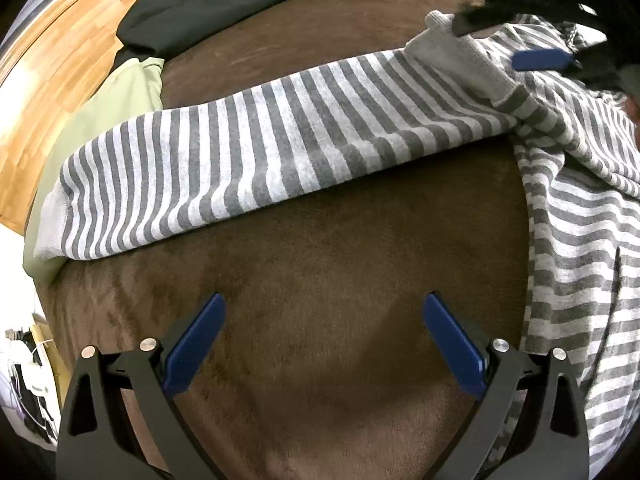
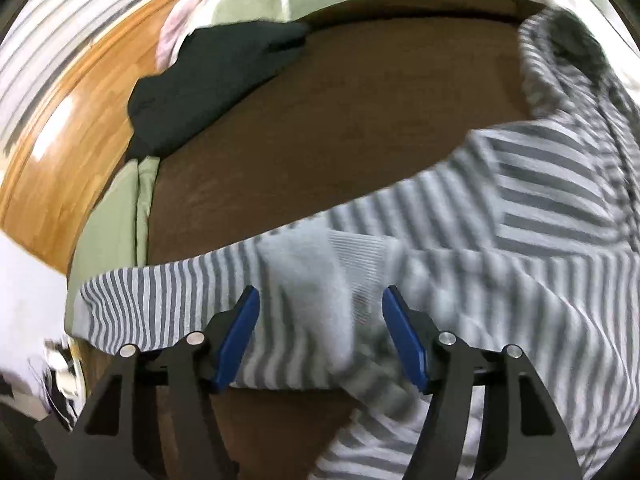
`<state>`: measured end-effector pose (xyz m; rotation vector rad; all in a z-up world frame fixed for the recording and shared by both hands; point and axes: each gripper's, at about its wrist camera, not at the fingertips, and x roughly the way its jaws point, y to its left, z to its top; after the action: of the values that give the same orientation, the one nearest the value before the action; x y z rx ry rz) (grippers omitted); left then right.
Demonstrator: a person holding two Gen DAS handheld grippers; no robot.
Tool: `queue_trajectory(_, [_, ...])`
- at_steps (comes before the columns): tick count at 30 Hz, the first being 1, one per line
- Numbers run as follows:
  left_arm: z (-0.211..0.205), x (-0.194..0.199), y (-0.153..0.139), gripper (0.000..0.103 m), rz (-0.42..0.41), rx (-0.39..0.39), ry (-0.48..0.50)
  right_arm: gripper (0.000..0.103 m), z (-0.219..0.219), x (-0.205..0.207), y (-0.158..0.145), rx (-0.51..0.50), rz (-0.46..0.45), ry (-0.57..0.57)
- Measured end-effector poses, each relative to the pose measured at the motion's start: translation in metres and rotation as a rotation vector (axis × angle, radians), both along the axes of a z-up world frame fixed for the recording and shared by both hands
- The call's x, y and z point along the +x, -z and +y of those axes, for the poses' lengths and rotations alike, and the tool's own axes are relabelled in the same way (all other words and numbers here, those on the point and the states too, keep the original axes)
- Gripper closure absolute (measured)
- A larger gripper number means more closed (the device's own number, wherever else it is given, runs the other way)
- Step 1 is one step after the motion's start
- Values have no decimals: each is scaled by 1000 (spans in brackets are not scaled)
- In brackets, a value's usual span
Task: Fold large clothes
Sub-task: 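Lay the sleeve across the hoodie body and open the right gripper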
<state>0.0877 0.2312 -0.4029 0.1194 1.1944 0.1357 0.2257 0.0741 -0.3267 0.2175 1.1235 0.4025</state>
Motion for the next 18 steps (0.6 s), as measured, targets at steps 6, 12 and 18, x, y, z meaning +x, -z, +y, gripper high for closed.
queue_trajectory(6, [5, 2, 1, 6, 7, -1, -6, 93, 22, 14, 21, -107, 28, -40])
queue_trajectory(12, [18, 6, -4, 6, -8, -1, -37, 93, 9, 2, -28, -79, -144, 26])
queue_trajectory(18, [28, 14, 2, 6, 19, 10, -50, 85, 31, -2, 5, -109, -16, -53])
